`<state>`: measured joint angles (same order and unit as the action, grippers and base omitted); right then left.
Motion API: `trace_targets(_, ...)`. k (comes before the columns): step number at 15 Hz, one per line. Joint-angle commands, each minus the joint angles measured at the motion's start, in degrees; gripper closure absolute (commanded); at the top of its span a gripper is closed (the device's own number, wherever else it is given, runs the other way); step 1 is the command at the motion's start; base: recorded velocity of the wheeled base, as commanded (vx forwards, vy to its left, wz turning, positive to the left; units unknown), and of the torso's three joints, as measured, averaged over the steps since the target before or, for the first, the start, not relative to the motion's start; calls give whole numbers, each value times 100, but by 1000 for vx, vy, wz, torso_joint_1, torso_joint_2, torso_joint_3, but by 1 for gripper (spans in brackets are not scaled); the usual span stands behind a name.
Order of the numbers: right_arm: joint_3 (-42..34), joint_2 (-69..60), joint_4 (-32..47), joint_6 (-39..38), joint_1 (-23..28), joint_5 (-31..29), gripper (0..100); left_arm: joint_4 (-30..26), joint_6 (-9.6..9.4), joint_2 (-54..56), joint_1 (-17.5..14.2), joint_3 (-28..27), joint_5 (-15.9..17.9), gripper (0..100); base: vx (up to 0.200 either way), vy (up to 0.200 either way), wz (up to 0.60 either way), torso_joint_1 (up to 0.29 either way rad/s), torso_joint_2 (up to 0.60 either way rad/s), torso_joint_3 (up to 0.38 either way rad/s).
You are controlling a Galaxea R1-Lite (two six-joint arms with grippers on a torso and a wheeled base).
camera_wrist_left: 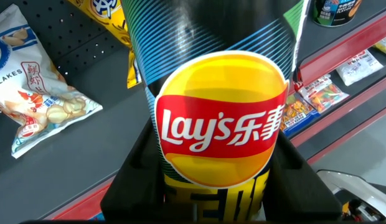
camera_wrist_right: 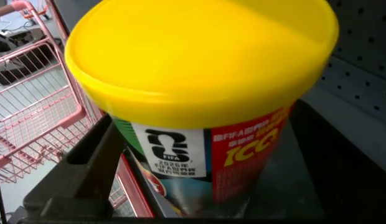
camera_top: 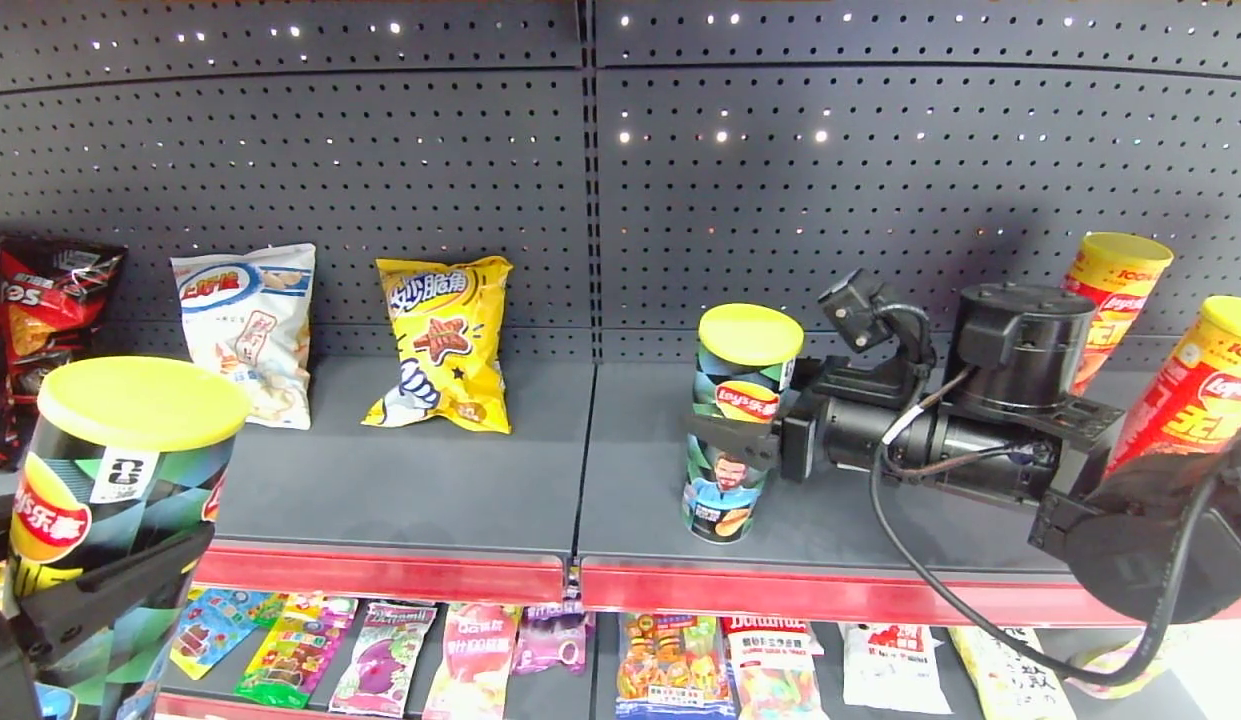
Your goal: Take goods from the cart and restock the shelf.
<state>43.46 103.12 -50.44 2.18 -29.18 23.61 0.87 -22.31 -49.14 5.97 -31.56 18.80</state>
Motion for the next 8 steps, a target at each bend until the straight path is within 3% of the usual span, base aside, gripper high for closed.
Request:
trace_targets(1,-4,-20,-9,2,0,3,0,1,-2,1,0,1,1,100,0,0,0,0,0,0)
trace_targets(8,-444,-486,-9,-51,132,3,0,1,-2,-8,0,1,1,100,0,0,0,0,0,0)
